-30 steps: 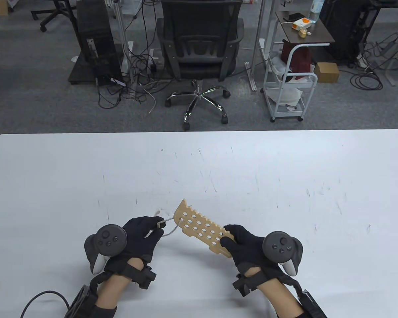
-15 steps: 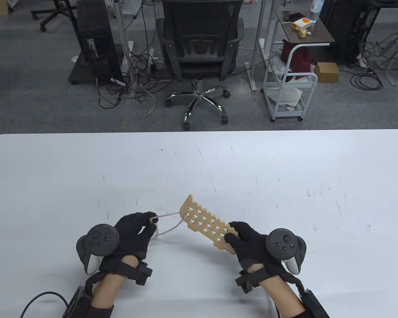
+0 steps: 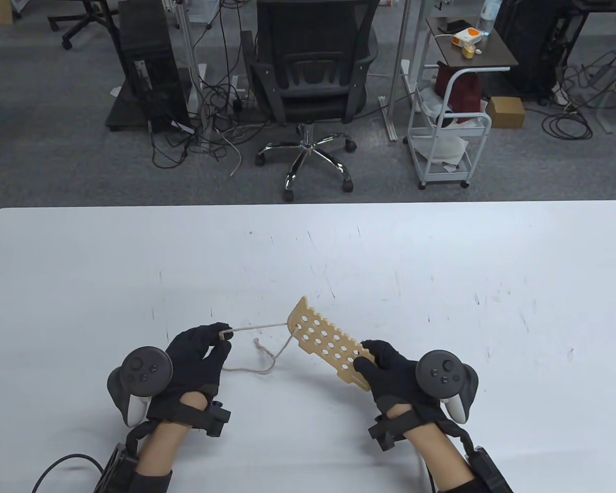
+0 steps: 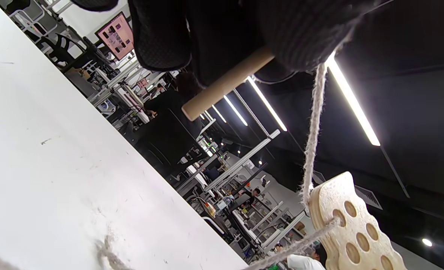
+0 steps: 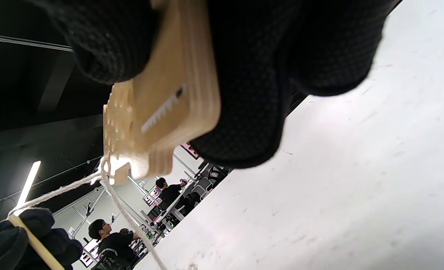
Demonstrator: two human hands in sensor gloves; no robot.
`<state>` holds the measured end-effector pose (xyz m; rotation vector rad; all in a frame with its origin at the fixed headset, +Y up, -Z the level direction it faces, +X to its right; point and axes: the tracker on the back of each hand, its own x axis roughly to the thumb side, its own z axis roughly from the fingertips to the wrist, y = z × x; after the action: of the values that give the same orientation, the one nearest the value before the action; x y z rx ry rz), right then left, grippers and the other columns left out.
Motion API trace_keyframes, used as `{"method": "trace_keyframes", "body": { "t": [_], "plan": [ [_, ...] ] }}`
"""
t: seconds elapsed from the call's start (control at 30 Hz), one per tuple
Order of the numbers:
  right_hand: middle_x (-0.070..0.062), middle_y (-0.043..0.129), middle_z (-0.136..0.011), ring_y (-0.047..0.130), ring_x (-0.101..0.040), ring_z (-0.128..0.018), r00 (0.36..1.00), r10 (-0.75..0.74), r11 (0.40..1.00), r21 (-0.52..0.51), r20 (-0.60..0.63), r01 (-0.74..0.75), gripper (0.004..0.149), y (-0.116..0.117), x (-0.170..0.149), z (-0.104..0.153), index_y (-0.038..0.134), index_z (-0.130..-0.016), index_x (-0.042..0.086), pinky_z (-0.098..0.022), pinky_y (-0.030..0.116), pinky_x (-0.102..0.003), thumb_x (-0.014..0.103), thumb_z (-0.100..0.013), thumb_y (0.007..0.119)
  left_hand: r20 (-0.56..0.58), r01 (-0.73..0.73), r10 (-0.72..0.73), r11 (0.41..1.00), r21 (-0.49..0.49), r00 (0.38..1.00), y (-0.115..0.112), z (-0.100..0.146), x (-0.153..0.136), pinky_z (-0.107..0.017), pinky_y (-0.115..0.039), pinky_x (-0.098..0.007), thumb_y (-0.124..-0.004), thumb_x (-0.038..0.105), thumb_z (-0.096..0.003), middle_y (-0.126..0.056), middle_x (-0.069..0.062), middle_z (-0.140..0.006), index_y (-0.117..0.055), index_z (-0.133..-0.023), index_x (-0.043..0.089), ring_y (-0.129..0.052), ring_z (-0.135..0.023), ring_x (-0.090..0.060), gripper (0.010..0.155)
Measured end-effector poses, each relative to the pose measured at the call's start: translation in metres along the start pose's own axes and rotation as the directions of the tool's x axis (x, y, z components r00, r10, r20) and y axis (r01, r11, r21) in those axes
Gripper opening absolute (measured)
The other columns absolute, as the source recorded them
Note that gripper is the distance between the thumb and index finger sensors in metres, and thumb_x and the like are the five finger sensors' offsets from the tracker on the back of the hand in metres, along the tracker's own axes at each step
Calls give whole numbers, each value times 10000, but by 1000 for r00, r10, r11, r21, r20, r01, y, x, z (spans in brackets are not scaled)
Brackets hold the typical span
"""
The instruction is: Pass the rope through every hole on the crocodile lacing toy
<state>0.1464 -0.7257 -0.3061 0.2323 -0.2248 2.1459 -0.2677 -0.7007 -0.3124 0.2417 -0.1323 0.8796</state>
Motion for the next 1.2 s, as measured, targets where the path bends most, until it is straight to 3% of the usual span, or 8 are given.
{"method": "trace_keyframes", "body": {
  "t": [1.2],
  "plan": [
    [-21, 995, -596, 1094, -219, -372, 993, 29, 999, -31, -113, -33, 462, -13, -16, -8, 782, -816, 138, -401, 840, -462, 384, -426, 823, -35, -100, 108, 979, 179, 994, 38, 2, -8, -771, -504, -592, -810, 436, -429, -875, 41, -875, -814, -888, 363, -775, -947, -298, 465]
  ]
}}
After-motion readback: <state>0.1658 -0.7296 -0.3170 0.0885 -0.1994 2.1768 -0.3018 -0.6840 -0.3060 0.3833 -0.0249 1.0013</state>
